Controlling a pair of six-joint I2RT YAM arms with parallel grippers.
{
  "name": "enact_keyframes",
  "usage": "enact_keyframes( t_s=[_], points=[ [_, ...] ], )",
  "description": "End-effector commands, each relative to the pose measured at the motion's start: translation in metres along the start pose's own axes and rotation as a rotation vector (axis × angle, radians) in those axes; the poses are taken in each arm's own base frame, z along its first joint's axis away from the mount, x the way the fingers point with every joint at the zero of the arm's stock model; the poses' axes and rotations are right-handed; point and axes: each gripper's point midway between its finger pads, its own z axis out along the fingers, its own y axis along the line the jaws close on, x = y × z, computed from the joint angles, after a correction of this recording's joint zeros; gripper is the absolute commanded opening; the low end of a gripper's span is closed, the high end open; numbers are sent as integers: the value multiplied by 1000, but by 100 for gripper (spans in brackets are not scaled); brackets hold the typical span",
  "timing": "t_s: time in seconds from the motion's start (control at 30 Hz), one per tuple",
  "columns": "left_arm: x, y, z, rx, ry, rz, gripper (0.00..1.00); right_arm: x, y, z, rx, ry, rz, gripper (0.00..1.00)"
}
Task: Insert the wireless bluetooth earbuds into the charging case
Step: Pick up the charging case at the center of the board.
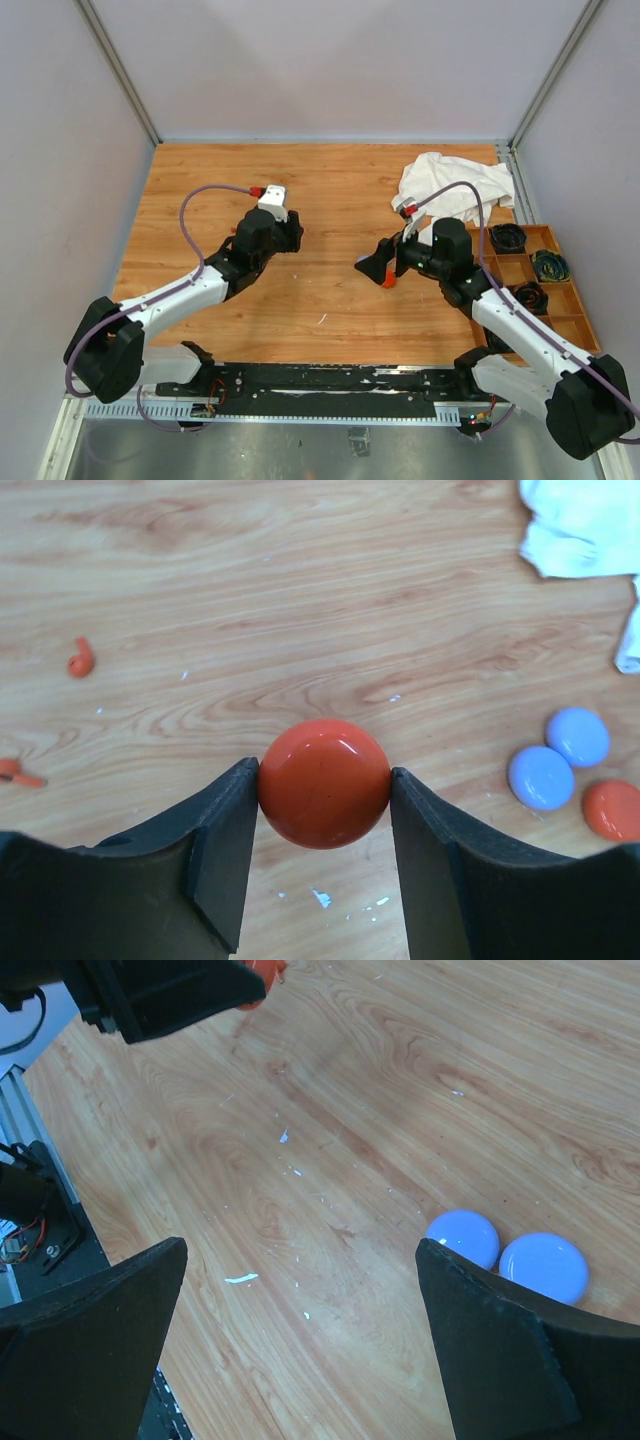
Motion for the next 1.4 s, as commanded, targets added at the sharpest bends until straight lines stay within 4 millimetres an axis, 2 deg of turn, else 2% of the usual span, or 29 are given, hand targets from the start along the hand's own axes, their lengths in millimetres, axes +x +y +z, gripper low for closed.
enact_keyframes(
  t_s=[0.0,0.2,0.37,0.57,0.83,1.0,1.27,1.37],
  points=[
    [-30,-34,-10,155,-164,143,49,-24,7,-1,-49,-24,-33,99],
    [-30,-71,-23,319,-233,331,45,-36,12,3,-78,-14,-53,99],
    [-26,-100,-36,459,-304,489,40,-46,7,5,-59,-23,-55,100],
    [-23,-127,-55,585,-404,658,37,-53,17,11,-130,-7,-35,94],
    [-20,-145,-66,637,-456,770,38,-46,25,21,-214,15,9,85],
    [-20,-152,-70,642,-477,811,38,-47,30,23,-250,8,11,76],
    [-30,-156,-77,638,-509,794,37,-44,33,28,-285,-17,12,58],
    [-33,-156,-80,637,-531,776,36,-42,36,29,-304,-33,15,54]
  ],
)
